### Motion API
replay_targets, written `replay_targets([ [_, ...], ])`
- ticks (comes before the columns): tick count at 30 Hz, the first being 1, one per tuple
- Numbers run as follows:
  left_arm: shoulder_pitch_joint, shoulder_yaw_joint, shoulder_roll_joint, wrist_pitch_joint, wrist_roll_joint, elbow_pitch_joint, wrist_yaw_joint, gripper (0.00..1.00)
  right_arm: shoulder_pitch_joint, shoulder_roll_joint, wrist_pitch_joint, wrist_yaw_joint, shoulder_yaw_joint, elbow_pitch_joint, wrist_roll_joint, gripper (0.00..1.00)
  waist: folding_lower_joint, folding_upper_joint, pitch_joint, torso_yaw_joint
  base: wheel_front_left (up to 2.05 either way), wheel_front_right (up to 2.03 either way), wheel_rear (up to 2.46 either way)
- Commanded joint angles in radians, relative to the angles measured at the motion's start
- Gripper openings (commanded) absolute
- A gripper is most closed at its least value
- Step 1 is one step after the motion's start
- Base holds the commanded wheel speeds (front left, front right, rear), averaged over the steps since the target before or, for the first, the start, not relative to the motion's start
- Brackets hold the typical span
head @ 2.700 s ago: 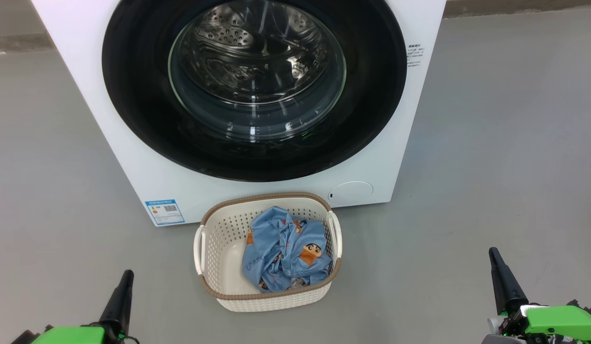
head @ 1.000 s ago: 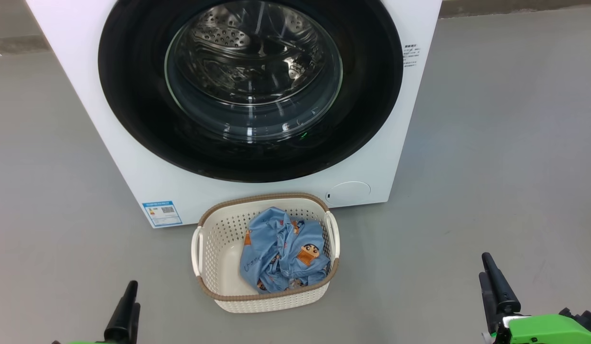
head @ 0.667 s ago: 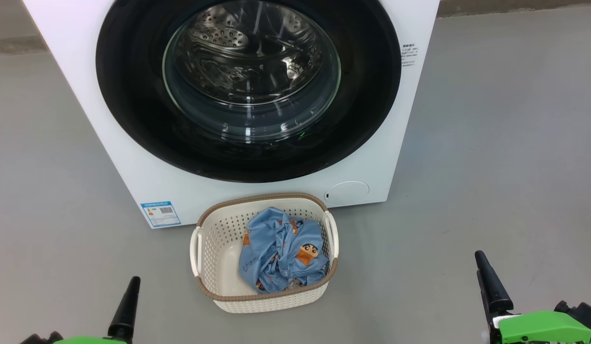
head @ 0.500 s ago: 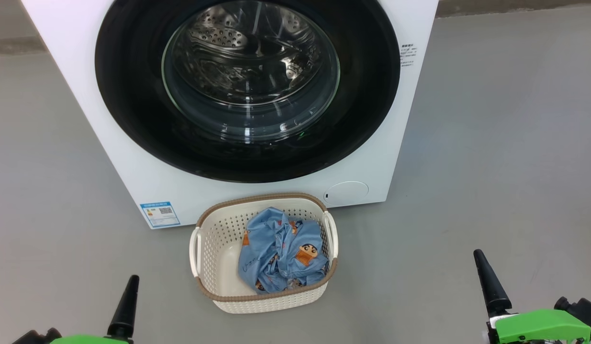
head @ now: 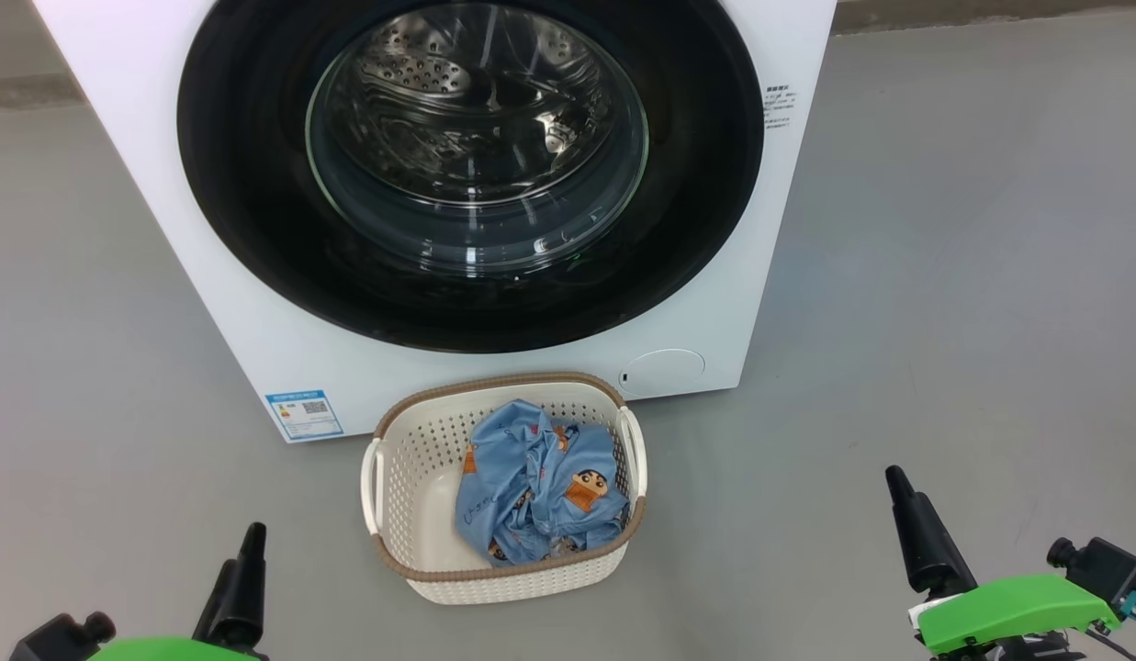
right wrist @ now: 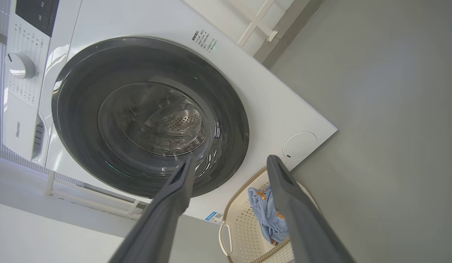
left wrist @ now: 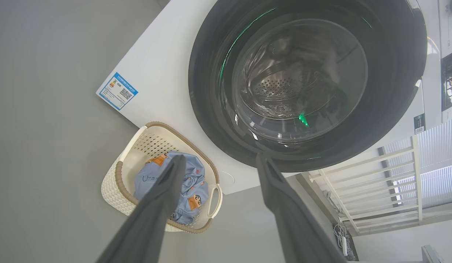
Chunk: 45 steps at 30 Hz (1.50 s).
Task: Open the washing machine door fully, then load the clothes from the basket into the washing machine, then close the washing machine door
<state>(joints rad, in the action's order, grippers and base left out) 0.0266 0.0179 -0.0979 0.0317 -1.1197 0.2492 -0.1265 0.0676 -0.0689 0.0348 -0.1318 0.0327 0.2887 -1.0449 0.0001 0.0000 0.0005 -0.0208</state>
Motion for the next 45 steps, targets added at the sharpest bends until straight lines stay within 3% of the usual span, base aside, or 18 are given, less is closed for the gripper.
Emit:
replay_targets([
  [1, 0.045, -0.013, -0.025, 0.015, 0.041, -0.036, -0.002, 1.0, 0.055, -0.015, 0.015, 0.0, -0.021, -0.03, 0.045, 1.0, 0.0, 0.0, 0.0, 0.0, 0.0, 0.0, 0.0],
  [45, 0.017, -0.014, -0.067, 0.143, 0.576, -0.096, -0.003, 1.0, 0.103, -0.018, 0.141, 0.001, -0.071, 0.004, 0.64, 1.0, 0.0, 0.0, -0.009, -0.006, 0.0, 0.0, 0.0],
])
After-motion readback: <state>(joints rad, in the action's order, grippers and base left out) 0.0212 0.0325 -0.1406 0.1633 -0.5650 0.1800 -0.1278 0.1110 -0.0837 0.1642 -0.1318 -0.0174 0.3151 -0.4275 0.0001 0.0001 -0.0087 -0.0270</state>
